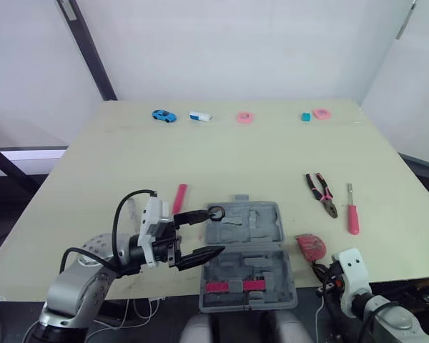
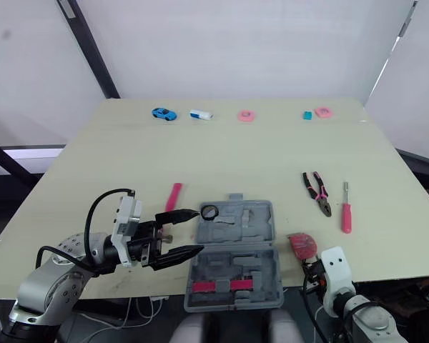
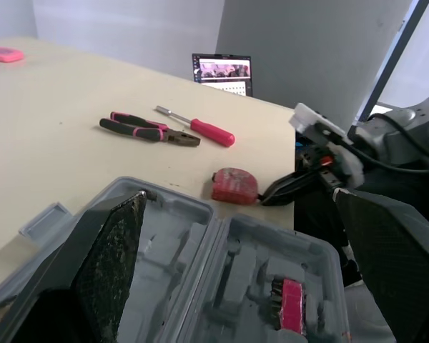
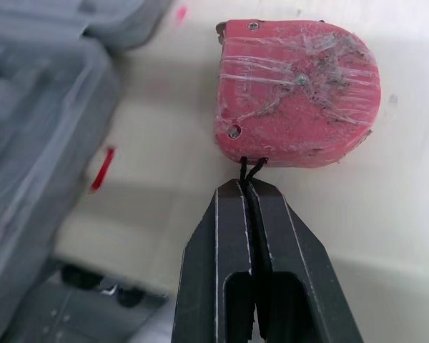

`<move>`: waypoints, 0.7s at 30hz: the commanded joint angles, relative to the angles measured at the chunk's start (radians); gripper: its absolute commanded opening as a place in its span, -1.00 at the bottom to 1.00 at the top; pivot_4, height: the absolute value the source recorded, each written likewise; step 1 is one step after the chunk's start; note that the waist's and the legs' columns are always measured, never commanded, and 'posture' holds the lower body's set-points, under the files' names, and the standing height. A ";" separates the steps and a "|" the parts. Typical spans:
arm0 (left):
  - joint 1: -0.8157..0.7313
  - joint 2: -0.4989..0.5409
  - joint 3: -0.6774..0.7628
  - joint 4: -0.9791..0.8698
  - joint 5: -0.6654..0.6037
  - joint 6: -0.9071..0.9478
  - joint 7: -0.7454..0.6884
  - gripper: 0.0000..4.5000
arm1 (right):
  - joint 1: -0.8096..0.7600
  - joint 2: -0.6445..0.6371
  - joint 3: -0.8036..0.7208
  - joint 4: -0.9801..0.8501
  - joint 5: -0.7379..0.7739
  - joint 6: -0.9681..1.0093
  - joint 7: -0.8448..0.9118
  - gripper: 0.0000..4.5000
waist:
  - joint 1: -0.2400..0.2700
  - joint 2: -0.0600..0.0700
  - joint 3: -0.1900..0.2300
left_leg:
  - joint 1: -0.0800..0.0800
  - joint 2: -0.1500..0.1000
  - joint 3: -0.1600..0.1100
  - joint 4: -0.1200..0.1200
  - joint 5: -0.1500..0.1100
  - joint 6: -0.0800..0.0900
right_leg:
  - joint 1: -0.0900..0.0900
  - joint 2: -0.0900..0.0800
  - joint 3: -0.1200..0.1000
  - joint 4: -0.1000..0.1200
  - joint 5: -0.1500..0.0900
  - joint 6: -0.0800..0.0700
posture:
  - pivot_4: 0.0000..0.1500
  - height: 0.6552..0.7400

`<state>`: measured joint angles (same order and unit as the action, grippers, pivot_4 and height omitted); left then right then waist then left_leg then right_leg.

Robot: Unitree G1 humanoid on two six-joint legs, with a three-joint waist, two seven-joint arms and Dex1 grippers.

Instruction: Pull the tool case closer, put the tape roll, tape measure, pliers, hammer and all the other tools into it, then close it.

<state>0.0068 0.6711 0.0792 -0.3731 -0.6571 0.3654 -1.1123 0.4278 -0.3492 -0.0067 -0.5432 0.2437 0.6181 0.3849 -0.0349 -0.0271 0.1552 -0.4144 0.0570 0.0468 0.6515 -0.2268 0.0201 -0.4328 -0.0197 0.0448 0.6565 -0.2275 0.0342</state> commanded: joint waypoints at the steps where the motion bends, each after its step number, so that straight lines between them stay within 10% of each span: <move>1: 0.008 0.011 0.010 0.004 0.025 -0.047 -0.023 1.00 | 0.028 -0.010 0.015 -0.054 -0.003 -0.014 0.001 -0.98 | 0.000 0.000 0.000 | 0.000 0.000 0.000 0.000 0.000 0.000 | 0.000 0.000 0.000 0.000 0.000 0.000 | 1.00 1.00; 11: 0.007 -0.027 0.034 0.121 0.047 -0.179 -0.089 1.00 | 0.016 -0.041 0.005 -0.005 -0.004 -0.044 0.030 -0.98 | 0.001 0.000 0.000 | -0.001 0.000 0.000 0.000 0.000 0.000 | 0.000 -0.002 0.000 -0.001 0.000 0.000 | 1.00 1.00; 21: 0.066 0.016 0.117 0.210 -0.048 -0.213 -0.283 1.00 | -0.004 -0.337 -0.203 -0.097 0.211 0.007 0.347 0.86 | 0.001 0.000 0.001 | -0.001 -0.001 0.001 0.000 0.000 0.000 | 0.000 -0.004 -0.001 -0.001 0.000 0.000 | 1.00 1.00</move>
<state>0.0670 0.6709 0.1569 -0.1650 -0.6700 0.1479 -1.3639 0.4282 -0.6509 -0.1372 -0.5781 0.3922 0.6235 0.6575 -0.0337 -0.0269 0.1560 -0.4149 0.0561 0.0474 0.6518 -0.2268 0.0201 -0.4327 -0.0235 0.0438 0.6552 -0.2275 0.0347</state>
